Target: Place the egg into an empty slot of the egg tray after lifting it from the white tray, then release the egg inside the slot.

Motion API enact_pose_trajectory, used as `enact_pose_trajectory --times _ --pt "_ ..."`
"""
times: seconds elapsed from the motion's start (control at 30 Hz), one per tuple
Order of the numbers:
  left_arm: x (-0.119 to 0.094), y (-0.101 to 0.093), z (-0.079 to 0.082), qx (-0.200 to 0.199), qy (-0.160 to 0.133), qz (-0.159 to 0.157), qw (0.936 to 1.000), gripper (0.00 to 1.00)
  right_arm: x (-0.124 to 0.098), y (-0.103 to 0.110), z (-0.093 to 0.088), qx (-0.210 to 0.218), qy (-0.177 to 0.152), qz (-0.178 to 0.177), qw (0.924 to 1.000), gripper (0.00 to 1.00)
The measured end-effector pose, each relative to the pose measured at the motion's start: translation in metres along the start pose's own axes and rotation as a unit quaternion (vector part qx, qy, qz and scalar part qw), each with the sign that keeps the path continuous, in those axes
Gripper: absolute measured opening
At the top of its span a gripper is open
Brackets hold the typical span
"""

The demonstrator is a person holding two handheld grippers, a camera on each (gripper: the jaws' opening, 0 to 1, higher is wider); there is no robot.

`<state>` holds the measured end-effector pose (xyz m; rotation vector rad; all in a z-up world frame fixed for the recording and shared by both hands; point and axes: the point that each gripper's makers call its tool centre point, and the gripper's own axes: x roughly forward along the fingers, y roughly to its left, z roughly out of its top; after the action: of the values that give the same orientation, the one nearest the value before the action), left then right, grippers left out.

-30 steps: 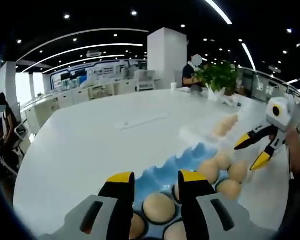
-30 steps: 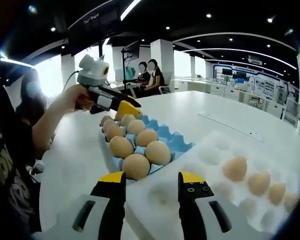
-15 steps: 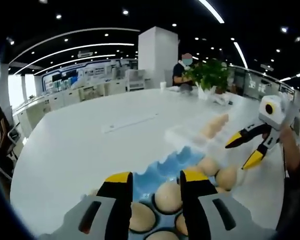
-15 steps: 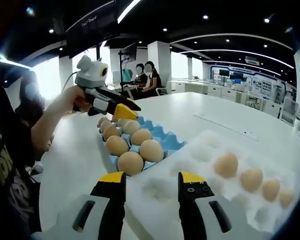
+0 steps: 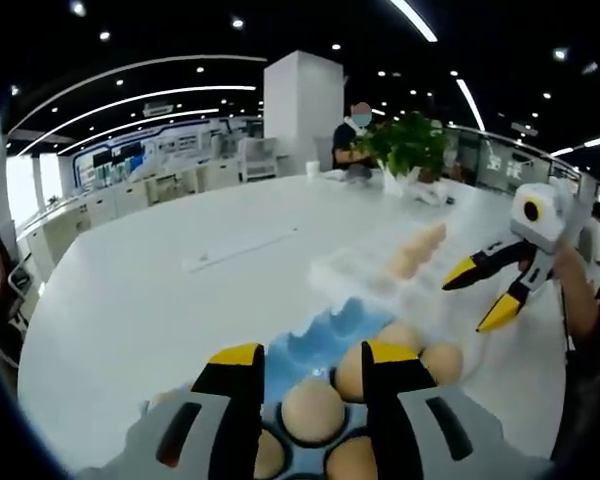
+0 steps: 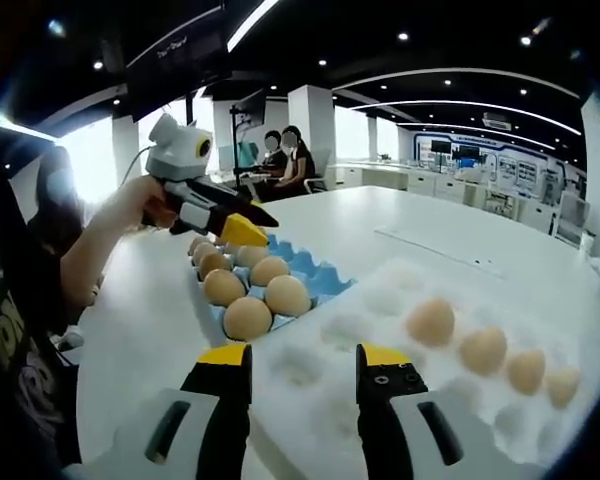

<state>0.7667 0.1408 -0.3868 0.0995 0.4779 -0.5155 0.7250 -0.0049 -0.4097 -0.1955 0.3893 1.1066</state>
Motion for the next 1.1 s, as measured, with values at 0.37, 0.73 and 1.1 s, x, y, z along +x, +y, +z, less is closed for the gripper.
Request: enact_pose_trajectory --times 0.37,0.73,1.1 --pt "0.01 -0.013 0.005 0.009 0.002 -0.013 0.9999 0.39 -0.007 -0.009 -0.002 0.007 -0.006 -0.01 0.9999 0.43" --pt "0.021 -0.022 0.011 0.014 0.001 -0.023 0.9996 0.39 -0.02 -0.022 -0.007 0.017 -0.01 -0.027 0.9994 0.43" --pt "0.026 -0.031 0.013 0.022 0.003 -0.028 0.9994 0.39 -0.033 -0.042 -0.012 0.034 -0.019 -0.048 0.9981 0.43"
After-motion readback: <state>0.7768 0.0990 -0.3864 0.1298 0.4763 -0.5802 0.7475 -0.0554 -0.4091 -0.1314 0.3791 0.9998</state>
